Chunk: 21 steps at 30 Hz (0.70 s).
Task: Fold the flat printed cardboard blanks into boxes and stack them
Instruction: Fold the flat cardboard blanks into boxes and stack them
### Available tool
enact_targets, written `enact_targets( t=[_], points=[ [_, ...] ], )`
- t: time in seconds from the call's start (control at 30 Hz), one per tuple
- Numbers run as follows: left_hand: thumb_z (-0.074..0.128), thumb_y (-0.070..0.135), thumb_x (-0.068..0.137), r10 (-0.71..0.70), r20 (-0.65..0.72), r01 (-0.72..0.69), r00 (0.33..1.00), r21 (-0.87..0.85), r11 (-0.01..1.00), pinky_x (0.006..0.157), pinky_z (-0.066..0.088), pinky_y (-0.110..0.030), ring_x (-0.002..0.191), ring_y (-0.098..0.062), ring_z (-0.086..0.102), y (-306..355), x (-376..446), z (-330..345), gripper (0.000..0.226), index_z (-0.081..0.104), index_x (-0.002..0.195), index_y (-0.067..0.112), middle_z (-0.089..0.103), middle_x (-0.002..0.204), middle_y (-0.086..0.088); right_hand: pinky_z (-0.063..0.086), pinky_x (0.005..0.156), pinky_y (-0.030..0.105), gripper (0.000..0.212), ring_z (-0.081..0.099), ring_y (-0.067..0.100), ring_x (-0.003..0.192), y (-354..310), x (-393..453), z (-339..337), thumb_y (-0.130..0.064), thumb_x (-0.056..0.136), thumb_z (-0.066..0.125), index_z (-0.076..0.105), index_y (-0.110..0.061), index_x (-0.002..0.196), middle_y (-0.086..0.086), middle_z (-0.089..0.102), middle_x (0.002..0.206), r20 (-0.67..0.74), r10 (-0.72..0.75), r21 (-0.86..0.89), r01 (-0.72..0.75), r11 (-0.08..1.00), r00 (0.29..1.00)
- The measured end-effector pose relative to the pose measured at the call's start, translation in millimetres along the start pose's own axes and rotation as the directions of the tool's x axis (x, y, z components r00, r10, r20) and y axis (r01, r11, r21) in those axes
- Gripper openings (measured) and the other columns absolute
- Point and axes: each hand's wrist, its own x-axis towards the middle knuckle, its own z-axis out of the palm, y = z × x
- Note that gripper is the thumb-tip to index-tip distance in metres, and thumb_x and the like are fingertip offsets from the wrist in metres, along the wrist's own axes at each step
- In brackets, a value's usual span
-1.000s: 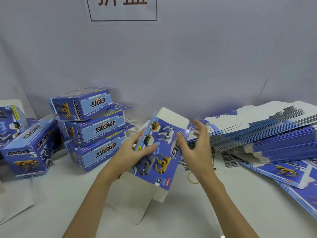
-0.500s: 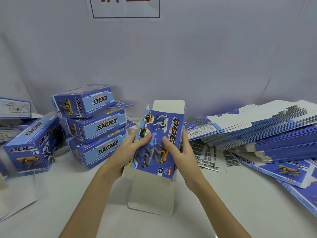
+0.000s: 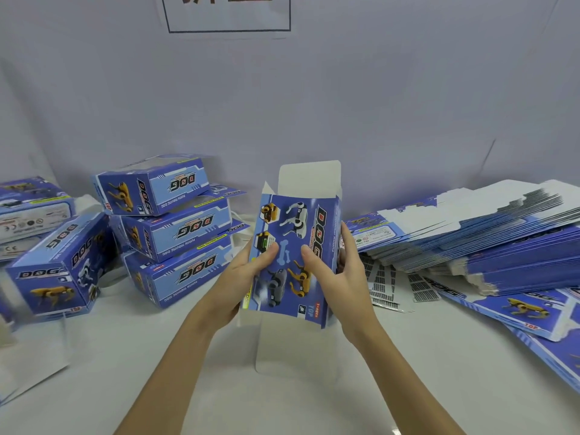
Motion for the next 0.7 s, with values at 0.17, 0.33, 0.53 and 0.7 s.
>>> enact_targets(
  t=[0.17, 0.33, 0.53, 0.7],
  points=[
    [0.066, 0.050, 0.091, 0.028, 0.022, -0.030, 0.999, 0.078, 0.996, 0.080, 0.064, -0.033, 0.110, -0.021, 0.074, -4.3, 4.4, 0.5, 0.041, 0.062, 0.131, 0.042, 0.076, 0.123, 0.004, 0.065, 0.080, 0.032, 0.062, 0.077, 0.019, 0.107, -3.0, 1.1, -5.7, -0.044, 0.085, 0.083, 0.053, -0.031, 0.138, -0.006, 0.078, 0.121, 0.044, 0.098, 0.026, -0.099, 0.995, 0.994],
    [0.068, 0.062, 0.088, 0.055, 0.018, -0.057, 0.998, 0.139, 0.989, 0.080, 0.064, -0.034, 0.109, -0.020, 0.075, -3.7, 7.4, -3.6, 0.035, 0.066, 0.122, 0.052, 0.076, 0.121, 0.006, 0.066, 0.084, 0.038, 0.058, 0.077, 0.021, 0.107, -4.8, 2.4, -10.1, -0.046, 0.081, 0.081, 0.060, -0.025, 0.130, -0.004, 0.078, 0.120, 0.057, 0.145, 0.025, -0.147, 0.989, 0.988],
    [0.044, 0.084, 0.078, 0.067, -0.063, -0.048, 0.996, 0.265, 0.963, 0.067, 0.060, -0.018, 0.095, -0.003, 0.076, -10.6, 12.5, -2.3, 0.059, 0.057, 0.127, 0.054, 0.077, 0.103, 0.022, 0.065, 0.090, 0.045, 0.056, 0.077, 0.025, 0.109, -5.1, 3.6, -9.5, -0.043, 0.083, 0.079, 0.062, -0.022, 0.132, 0.001, 0.078, 0.121, 0.079, 0.164, 0.040, -0.168, 0.985, 0.983],
    [0.038, 0.082, 0.076, 0.065, -0.123, -0.028, 0.990, 0.276, 0.961, 0.053, 0.052, -0.009, 0.075, 0.005, 0.073, -11.9, 12.8, 1.3, 0.048, 0.061, 0.101, 0.048, 0.075, 0.082, 0.029, 0.067, 0.080, 0.038, 0.065, 0.079, 0.021, 0.104, -4.9, 4.3, -13.8, -0.048, 0.075, 0.083, 0.058, -0.026, 0.131, -0.004, 0.078, 0.119, 0.018, 0.171, 0.005, -0.171, 0.985, 0.985]
  ],
)
